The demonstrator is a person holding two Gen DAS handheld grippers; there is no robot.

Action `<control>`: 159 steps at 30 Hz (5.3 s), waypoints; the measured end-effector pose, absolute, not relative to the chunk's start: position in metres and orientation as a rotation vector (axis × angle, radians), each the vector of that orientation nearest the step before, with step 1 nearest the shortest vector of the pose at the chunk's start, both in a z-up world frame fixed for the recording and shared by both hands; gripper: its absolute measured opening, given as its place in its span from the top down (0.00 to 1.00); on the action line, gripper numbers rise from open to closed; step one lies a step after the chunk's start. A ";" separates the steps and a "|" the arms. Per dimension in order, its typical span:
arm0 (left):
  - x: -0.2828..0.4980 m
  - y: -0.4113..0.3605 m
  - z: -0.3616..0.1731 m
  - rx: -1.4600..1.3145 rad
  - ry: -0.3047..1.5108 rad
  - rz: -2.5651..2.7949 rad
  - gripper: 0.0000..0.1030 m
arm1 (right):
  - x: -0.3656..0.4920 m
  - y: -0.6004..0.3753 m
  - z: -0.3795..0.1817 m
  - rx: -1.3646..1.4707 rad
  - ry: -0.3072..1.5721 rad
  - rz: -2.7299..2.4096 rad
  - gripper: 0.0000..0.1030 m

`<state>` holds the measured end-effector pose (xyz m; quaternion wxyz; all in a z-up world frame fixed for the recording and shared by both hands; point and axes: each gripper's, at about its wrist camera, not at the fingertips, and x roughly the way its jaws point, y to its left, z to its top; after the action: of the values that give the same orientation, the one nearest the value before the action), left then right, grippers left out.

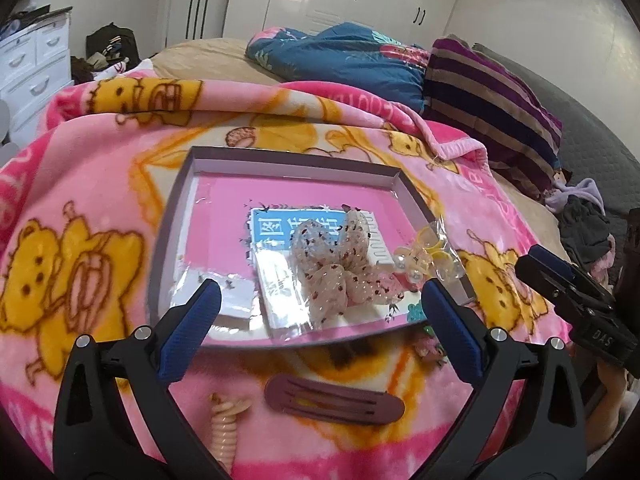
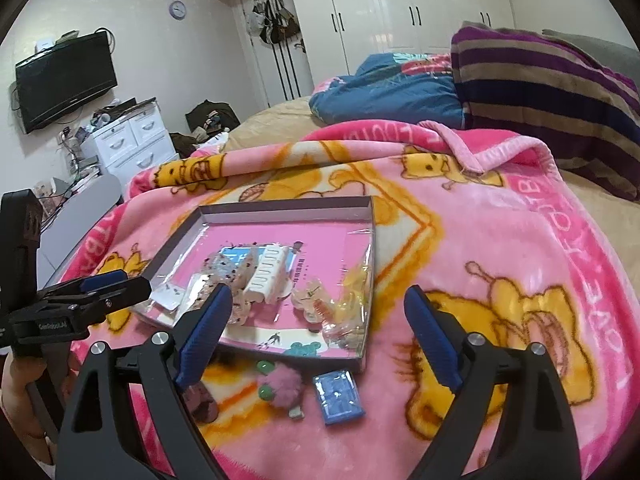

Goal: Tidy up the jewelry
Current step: 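Move the left tool to the peach spiral hair tie while the right approaches the pink pompom, then grasp the peach spiral hair tie with the left tool while the right grasps the pink pompom, then lower the spiral tie into the box with the left tool while the right drops the pompom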

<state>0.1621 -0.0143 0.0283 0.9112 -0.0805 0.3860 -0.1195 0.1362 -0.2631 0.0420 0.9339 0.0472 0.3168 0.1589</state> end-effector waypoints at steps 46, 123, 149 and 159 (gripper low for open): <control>0.091 0.023 -0.020 -0.092 0.905 -0.144 0.09 | 0.080 -0.223 -0.004 -0.021 0.782 0.501 0.16; 0.113 0.013 0.040 -0.152 0.763 -0.237 0.90 | 0.103 -0.227 0.023 0.100 0.724 0.564 0.73; 0.191 0.011 0.006 -0.138 0.826 -0.192 0.90 | 0.191 -0.223 0.008 0.064 0.755 0.430 0.73; 0.196 0.017 -0.006 -0.151 0.850 -0.188 0.89 | 0.213 -0.211 -0.014 0.067 0.814 0.409 0.72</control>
<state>0.1958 0.0170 -0.0063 0.9039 -0.0730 0.4115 -0.0910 0.2125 -0.2113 -0.0143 0.8976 0.0323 0.3928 0.1973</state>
